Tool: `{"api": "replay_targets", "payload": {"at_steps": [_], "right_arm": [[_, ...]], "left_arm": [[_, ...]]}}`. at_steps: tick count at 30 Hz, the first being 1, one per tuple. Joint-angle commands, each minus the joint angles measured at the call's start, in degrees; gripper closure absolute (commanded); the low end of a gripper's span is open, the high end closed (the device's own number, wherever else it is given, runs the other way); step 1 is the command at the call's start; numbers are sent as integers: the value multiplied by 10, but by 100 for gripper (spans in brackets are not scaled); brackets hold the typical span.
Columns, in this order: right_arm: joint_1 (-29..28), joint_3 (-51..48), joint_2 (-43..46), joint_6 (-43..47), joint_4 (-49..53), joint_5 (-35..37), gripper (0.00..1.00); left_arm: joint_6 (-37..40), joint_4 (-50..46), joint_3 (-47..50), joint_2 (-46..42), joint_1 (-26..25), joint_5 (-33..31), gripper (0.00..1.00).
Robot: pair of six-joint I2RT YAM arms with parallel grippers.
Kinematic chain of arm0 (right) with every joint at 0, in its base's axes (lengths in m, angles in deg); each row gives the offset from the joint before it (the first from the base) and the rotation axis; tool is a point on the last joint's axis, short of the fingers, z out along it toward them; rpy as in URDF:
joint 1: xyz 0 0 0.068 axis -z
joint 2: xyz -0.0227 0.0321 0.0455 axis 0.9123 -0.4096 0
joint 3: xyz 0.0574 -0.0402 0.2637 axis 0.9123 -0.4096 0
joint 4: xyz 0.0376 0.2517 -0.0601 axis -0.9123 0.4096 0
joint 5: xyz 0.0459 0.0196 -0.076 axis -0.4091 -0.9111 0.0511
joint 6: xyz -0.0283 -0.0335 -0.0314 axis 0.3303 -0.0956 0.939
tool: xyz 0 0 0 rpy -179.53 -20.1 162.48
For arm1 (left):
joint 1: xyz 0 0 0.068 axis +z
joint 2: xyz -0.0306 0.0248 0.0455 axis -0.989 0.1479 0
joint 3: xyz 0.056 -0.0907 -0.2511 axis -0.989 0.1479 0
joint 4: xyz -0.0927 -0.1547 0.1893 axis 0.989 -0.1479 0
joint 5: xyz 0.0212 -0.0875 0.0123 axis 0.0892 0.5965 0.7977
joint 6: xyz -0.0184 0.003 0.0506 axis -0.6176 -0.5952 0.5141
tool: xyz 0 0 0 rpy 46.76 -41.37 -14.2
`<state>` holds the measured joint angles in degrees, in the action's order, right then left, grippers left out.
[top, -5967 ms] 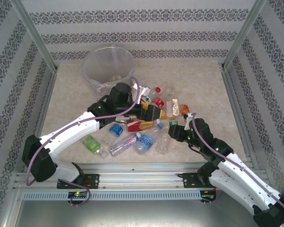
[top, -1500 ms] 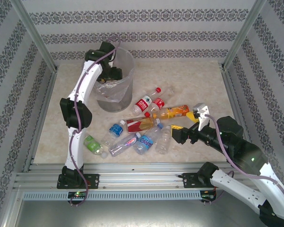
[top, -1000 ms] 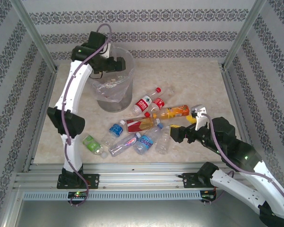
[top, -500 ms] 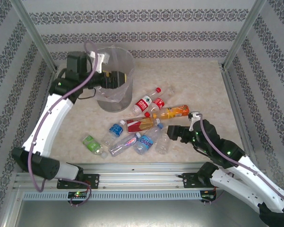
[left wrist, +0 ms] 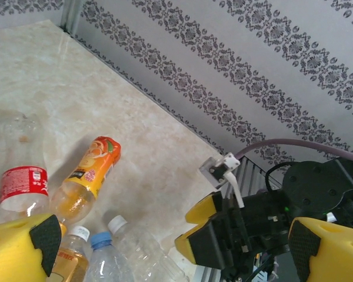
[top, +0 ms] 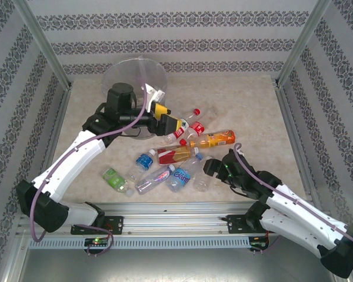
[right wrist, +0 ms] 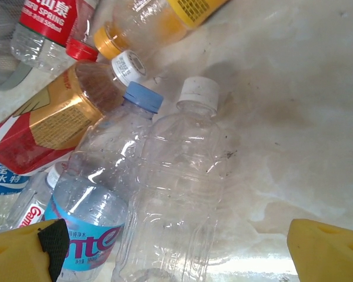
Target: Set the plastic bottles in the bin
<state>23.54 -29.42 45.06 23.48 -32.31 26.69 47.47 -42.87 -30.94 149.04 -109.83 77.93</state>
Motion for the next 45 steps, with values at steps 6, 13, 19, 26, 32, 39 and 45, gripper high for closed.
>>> {"api": "replay_targets", "payload": {"at_steps": [6,13,19,26,32,39,45], "right_arm": [[-7,-38,-39,-63,-78,-29,5],[-7,-52,-47,-76,-96,-29,6],[-7,-69,-41,-88,-98,-33,10],[-6,-76,-64,-101,-130,-43,13],[-7,-77,-109,-101,-178,-67,16],[-7,-83,-164,-95,-220,-91,20],[-7,-78,-192,-88,-230,-95,27]], "left_arm": [[77,-34,-23,22,-69,-44,0],[93,-37,-5,25,-89,-69,0],[94,-33,15,23,-94,-88,0],[95,-41,24,18,-100,-119,0],[97,-44,27,10,-104,-132,0],[97,-40,30,11,-106,-132,0],[97,-40,30,10,-107,-132,0]]}}
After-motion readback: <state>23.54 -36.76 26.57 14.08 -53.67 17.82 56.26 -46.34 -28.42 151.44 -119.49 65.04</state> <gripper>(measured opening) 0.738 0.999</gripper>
